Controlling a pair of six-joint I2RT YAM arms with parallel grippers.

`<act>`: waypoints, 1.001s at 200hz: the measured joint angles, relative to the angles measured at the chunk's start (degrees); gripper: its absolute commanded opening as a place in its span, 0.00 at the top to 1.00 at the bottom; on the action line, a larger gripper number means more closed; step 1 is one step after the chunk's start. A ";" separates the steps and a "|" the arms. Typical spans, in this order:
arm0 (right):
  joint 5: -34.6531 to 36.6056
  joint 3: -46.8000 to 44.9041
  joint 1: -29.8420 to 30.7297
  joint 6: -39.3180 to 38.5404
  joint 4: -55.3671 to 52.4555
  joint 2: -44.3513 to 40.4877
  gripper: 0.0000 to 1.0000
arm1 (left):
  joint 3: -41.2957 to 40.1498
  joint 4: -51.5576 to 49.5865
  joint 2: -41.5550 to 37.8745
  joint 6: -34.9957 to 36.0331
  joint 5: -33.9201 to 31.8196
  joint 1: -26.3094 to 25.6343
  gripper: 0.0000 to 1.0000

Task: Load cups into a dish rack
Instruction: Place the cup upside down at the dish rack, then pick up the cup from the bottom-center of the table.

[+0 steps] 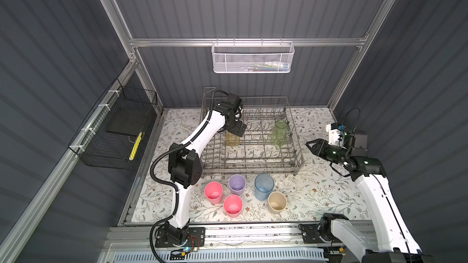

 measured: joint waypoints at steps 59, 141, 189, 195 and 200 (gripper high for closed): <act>6.05 5.84 9.92 -2.84 -5.33 -2.10 0.56 | -2.67 3.04 -7.06 -0.46 -3.39 0.00 0.00; 24.68 10.23 43.93 -10.01 -14.73 -1.75 0.56 | -14.86 15.41 -24.37 -4.35 -7.61 0.00 0.00; 30.86 7.39 61.79 -13.44 -13.79 0.48 0.56 | -17.25 17.00 -24.83 -5.57 -7.98 0.00 0.00; 31.28 7.39 62.88 -13.86 -13.49 1.29 0.56 | -17.57 17.05 -24.83 -5.66 -7.98 0.02 0.00; 31.69 7.39 63.73 -14.23 -13.27 1.99 0.56 | -17.84 17.05 -24.85 -5.68 -7.98 0.02 0.00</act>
